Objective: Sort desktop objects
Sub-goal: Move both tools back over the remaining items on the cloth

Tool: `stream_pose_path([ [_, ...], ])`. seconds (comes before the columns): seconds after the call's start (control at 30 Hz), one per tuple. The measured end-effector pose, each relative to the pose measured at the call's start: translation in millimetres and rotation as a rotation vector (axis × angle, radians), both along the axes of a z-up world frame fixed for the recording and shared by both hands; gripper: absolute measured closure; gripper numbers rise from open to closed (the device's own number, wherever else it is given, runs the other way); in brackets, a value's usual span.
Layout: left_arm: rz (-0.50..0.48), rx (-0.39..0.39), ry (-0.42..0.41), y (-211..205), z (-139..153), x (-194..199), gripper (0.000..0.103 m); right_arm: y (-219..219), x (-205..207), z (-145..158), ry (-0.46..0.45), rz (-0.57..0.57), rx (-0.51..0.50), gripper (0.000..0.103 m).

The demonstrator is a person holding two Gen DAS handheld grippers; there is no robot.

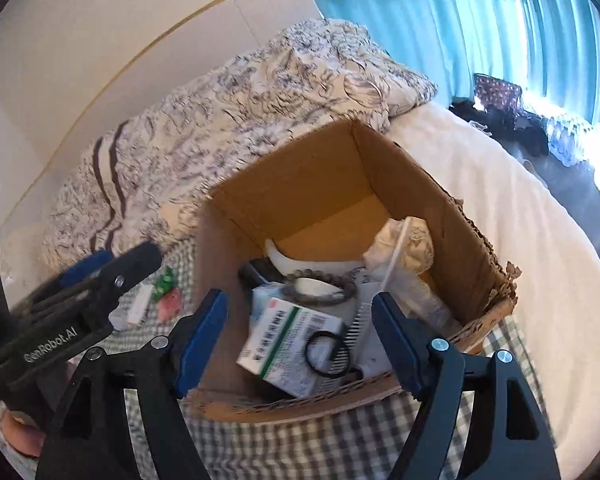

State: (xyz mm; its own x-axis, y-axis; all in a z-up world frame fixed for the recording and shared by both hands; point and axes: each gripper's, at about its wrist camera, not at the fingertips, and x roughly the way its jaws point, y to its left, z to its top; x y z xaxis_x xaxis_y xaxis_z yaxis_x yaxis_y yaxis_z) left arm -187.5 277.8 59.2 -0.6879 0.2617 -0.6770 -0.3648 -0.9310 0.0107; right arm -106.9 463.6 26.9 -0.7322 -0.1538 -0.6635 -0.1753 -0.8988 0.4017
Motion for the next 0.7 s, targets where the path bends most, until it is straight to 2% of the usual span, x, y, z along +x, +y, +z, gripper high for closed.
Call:
stream_pose_path([
  [0.17,0.144,-0.035,-0.007,-76,-8,18,0.006,-36,17,17,0.052,0.073,-0.005,0.028],
  [0.33,0.281,-0.063,-0.03,-157,-23,45,0.006,-81,35,20,0.047,0.126,-0.006,0.028],
  [0.4,0.327,-0.07,-0.021,-185,-22,58,0.006,-103,45,25,0.057,0.149,0.027,0.028],
  [0.53,0.398,-0.049,-0.005,-230,-13,80,0.006,-149,69,38,0.073,0.188,0.094,0.028],
  [0.7,0.451,0.016,0.011,-276,3,105,0.006,-186,106,57,0.1,0.214,0.154,0.028],
])
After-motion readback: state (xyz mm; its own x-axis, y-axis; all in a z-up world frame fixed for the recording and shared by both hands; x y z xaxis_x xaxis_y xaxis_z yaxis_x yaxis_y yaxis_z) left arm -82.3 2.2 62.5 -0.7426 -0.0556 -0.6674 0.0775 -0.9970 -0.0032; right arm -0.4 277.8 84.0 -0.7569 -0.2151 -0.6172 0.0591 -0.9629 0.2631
